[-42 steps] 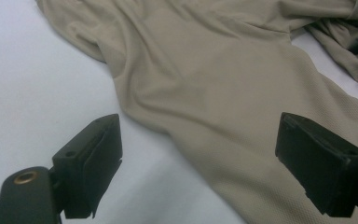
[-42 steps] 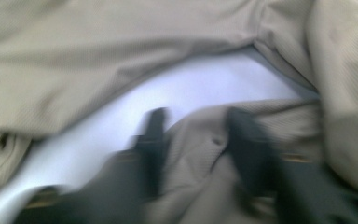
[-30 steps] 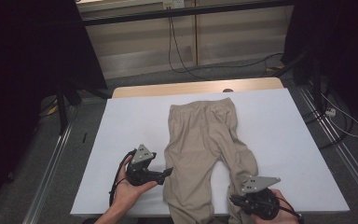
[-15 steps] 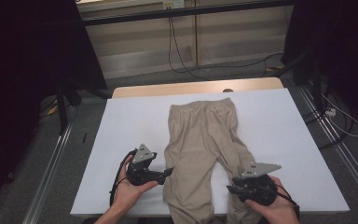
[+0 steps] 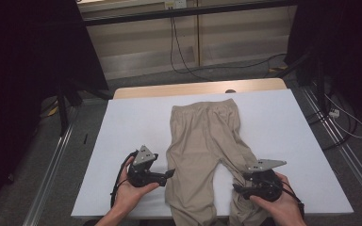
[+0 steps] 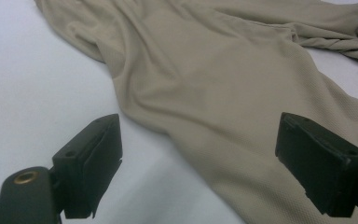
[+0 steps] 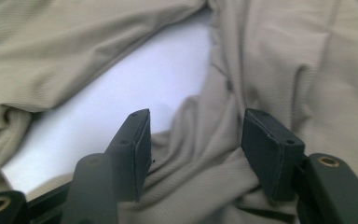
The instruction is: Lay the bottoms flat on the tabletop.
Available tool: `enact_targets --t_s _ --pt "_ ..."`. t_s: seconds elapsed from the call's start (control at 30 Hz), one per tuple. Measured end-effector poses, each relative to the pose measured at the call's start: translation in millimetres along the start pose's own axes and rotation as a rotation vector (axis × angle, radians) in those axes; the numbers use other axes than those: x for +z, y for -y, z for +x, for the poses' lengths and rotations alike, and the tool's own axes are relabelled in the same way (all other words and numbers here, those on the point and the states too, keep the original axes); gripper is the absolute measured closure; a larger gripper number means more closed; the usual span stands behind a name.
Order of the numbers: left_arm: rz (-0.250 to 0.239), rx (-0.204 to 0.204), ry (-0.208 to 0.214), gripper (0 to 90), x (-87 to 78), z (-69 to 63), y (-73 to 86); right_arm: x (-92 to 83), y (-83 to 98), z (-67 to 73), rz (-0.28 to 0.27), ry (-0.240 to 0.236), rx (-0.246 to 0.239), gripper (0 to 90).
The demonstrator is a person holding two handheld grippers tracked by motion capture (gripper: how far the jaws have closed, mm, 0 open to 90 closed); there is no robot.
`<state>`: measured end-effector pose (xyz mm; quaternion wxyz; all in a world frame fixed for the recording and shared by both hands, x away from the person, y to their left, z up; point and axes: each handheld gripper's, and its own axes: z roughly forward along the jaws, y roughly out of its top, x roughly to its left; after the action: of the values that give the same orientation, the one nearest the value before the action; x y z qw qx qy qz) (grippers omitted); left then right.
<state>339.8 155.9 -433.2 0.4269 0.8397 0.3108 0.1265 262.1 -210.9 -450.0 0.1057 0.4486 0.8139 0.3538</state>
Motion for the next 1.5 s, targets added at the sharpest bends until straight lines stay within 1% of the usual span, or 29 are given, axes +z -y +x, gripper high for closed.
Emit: enact_targets --t_s 0.07,0.1,0.13,0.17,0.2,0.23,0.27,0.3,0.37,0.43,0.5,0.57,0.63,0.7,0.73,0.77,0.8,0.83,0.9,0.97,1.0,1.1,1.13,1.17,1.2,1.27,1.37,1.43,1.5 --pt "-0.001 0.003 -0.002 14.9 0.1 0.1 -0.1 3.6 -2.2 4.3 0.003 -0.059 -0.026 51.5" --pt "0.0 0.004 -0.001 14.9 -0.1 0.0 -0.1 5.0 -2.9 6.8 0.004 -0.059 -0.036 56.1" --pt "0.0 0.005 -0.001 14.9 -0.2 -0.2 0.0 6.7 -4.6 10.3 0.009 -0.051 -0.058 71.3" --pt "-0.001 0.005 -0.001 14.9 -0.2 -0.5 0.0 7.4 -6.0 11.8 0.013 -0.063 -0.064 76.5" --pt "-0.001 0.005 -0.001 14.9 -0.2 -0.5 0.1 8.0 -7.0 13.2 0.012 -0.068 -0.067 77.6" --pt "0.0 0.005 -0.001 14.9 -0.2 -0.2 0.1 8.1 -8.2 15.2 0.013 -0.072 -0.086 79.4" --pt "0.0 0.003 -0.002 14.9 -0.2 -0.1 0.1 7.1 -9.4 17.3 0.001 -0.082 -0.1 84.4" --pt "0.0 0.0 -0.002 14.9 -0.1 -0.2 0.1 5.4 -11.0 19.6 -0.014 -0.098 -0.102 86.1" --pt "0.001 0.001 -0.002 14.9 0.1 -0.2 0.1 3.2 -14.7 25.2 -0.031 -0.115 -0.106 86.5" --pt "0.003 0.002 -0.002 14.9 0.1 -0.4 0.0 3.2 -19.4 30.3 -0.06 -0.153 -0.085 87.0" --pt "0.003 0.001 -0.002 14.9 0.2 -0.4 0.1 5.3 -23.9 37.7 -0.07 -0.171 -0.103 86.7" --pt "0.006 0.001 -0.001 14.9 0.1 0.0 0.2 12.4 -27.3 46.7 -0.061 -0.212 -0.105 84.8" --pt "0.005 0.0 -0.001 14.9 -0.3 0.2 0.3 20.5 -27.0 53.8 -0.039 -0.233 -0.119 83.4" --pt "0.001 0.001 0.0 14.9 -0.5 -0.1 0.3 26.0 -25.1 57.4 -0.017 -0.253 -0.136 77.9" --pt "0.001 0.001 0.0 14.9 -0.6 -0.1 0.4 25.9 -24.2 57.6 -0.019 -0.253 -0.133 73.9" --pt "0.002 0.001 0.0 14.9 -0.7 -0.1 0.4 24.1 -24.1 57.0 -0.022 -0.247 -0.13 73.2" --pt "0.003 0.0 0.0 14.9 -0.7 -0.2 0.4 18.2 -24.6 53.8 -0.045 -0.252 -0.126 72.9" --pt "0.003 -0.001 0.0 14.9 -0.7 -0.3 0.4 11.8 -25.2 49.0 -0.065 -0.241 -0.116 71.9" --pt "0.003 0.0 0.001 14.9 -0.5 -0.3 0.4 -1.5 -25.3 33.7 -0.092 -0.177 -0.101 72.3" --pt "0.0 0.003 0.0 14.9 -0.4 -0.1 0.1 -12.9 -21.5 13.5 -0.11 -0.11 -0.075 75.9" --pt "-0.001 0.004 -0.001 14.9 -0.4 0.3 -0.1 -17.6 -18.5 4.3 -0.109 -0.067 -0.071 77.2" --pt "-0.002 -0.002 0.0 14.9 0.5 1.6 -0.4 -28.8 -8.9 -17.6 -0.101 0.021 -0.041 80.9" --pt "-0.002 -0.005 0.001 14.9 1.0 1.9 -0.6 -31.5 -3.8 -25.9 -0.084 0.053 -0.032 81.2" --pt "-0.001 -0.004 0.001 14.9 1.5 2.2 -1.1 -32.3 0.8 -30.9 -0.069 0.058 -0.004 80.6" --pt "-0.002 -0.008 0.006 14.9 2.3 1.9 -1.4 -31.6 5.6 -33.8 -0.045 0.054 0.005 79.7" --pt "-0.004 -0.002 0.006 14.9 3.1 1.7 -2.2 -29.7 14.0 -31.0 -0.01 0.035 0.007 75.2" --pt "-0.002 0.004 0.012 14.9 5.1 0.9 -3.4 -28.1 16.0 -20.7 -0.001 -0.001 -0.019 70.1" --pt "-0.003 0.006 0.016 14.8 6.0 0.4 -4.3 -22.1 14.2 -15.6 0.001 -0.02 -0.04 66.0" --pt "-0.003 0.01 0.019 14.9 6.7 0.1 -5.2 -13.7 10.5 -11.6 0.016 -0.013 -0.052 63.6"
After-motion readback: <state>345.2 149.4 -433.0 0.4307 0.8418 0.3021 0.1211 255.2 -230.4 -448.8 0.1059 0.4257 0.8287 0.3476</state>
